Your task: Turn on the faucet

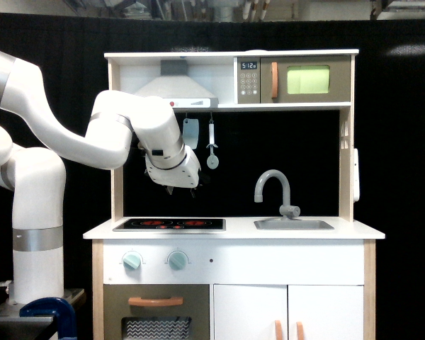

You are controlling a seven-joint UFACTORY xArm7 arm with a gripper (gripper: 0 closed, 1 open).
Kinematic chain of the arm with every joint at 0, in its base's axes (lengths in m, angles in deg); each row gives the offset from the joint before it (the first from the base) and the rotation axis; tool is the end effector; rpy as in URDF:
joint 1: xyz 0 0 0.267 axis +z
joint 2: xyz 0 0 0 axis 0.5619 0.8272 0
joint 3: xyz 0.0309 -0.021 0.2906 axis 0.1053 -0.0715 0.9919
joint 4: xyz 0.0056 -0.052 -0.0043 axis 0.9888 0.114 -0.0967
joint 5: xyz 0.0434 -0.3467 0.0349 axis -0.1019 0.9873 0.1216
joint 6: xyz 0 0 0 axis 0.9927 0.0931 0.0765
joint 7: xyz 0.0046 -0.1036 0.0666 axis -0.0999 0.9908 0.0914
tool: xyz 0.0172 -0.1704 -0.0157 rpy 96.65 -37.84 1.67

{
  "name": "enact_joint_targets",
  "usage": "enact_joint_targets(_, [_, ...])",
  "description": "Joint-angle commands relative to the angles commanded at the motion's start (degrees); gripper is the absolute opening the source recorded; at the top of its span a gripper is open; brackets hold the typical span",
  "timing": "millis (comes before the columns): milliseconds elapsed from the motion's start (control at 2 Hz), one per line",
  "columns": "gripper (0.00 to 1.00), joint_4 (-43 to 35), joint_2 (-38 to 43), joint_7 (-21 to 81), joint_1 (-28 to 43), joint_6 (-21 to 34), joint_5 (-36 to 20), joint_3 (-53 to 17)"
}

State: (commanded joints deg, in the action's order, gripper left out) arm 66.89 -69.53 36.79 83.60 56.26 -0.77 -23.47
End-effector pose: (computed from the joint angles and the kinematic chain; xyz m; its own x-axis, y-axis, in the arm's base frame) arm 0.2880 0.1101 0.2142 0.1153 0.3901 0.9135 0.9923 -0.0875 -0.0879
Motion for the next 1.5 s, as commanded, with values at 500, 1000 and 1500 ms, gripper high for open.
enact_joint_targets(500, [1.00, -6.87, -7.07, 12.86, 16.30, 2.86, -0.12, -20.04])
enact_joint_targets(1000, [1.00, -11.55, -11.90, 13.84, 25.28, 2.74, -0.31, -23.13])
enact_joint_targets(1500, [1.00, -10.83, -12.75, 11.99, 29.48, -1.61, -0.06, -21.98])
